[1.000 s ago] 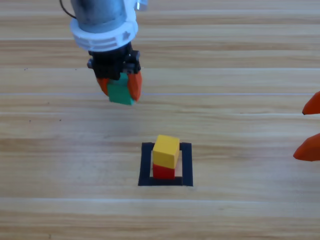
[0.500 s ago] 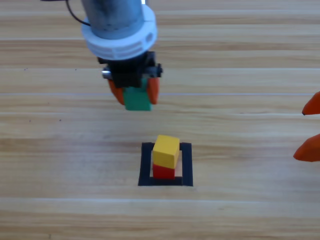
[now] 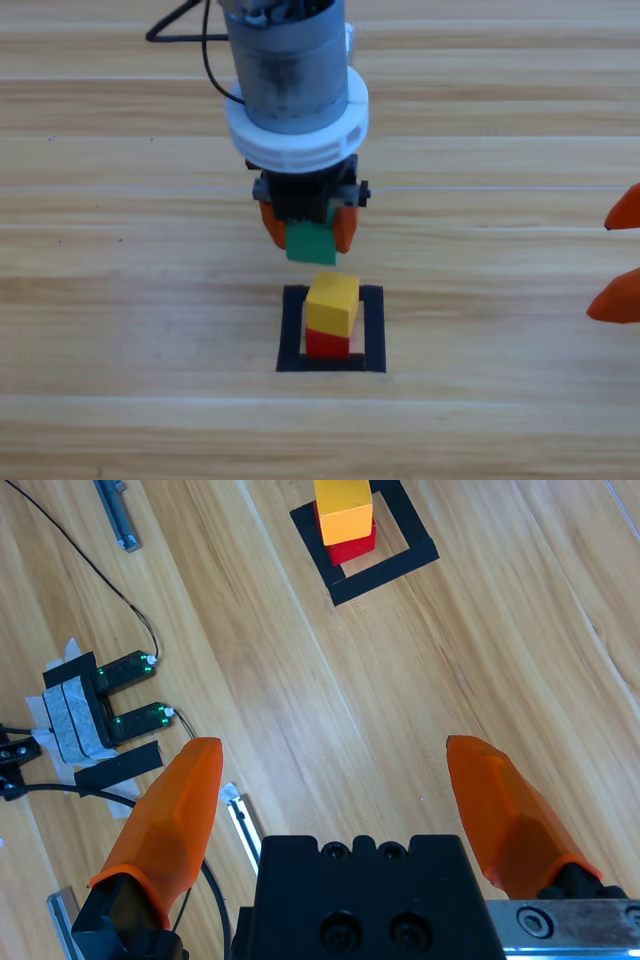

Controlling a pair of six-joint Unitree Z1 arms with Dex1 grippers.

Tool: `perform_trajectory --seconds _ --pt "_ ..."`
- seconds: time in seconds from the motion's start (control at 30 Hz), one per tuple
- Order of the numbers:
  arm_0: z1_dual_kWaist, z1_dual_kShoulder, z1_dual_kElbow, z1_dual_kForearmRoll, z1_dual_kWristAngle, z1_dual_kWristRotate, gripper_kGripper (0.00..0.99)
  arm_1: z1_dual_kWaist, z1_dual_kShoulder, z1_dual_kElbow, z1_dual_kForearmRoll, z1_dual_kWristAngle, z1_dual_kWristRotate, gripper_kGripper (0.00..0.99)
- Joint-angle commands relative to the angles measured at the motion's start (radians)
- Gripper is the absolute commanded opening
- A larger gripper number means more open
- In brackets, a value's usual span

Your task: Stack the blocks in the rectangular block: red at the bottom, yellow in the middle, green on top

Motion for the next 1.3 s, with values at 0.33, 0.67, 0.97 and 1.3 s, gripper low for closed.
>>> perform_trajectory --seconds 0.33,0.67,0.97,1.3 --pt "-0.014 0.094 -0.012 0.003 0.010 0.002 0.005 0.030 -0.024 0.029 -0.020 0.015 -0.006 0.983" --pt "-0.025 0.095 -0.009 0.000 -0.005 -0.002 0.005 0.029 -0.024 0.028 -0.020 0.015 -0.004 0.983" --pt "-0.031 0.083 -0.007 -0.013 -0.011 -0.012 0.005 0.030 -0.024 0.029 -0.020 0.015 -0.004 0.983" --pt "-0.034 0.066 0.054 -0.063 -0.013 -0.012 0.006 0.030 -0.024 0.028 -0.020 0.013 -0.003 0.983"
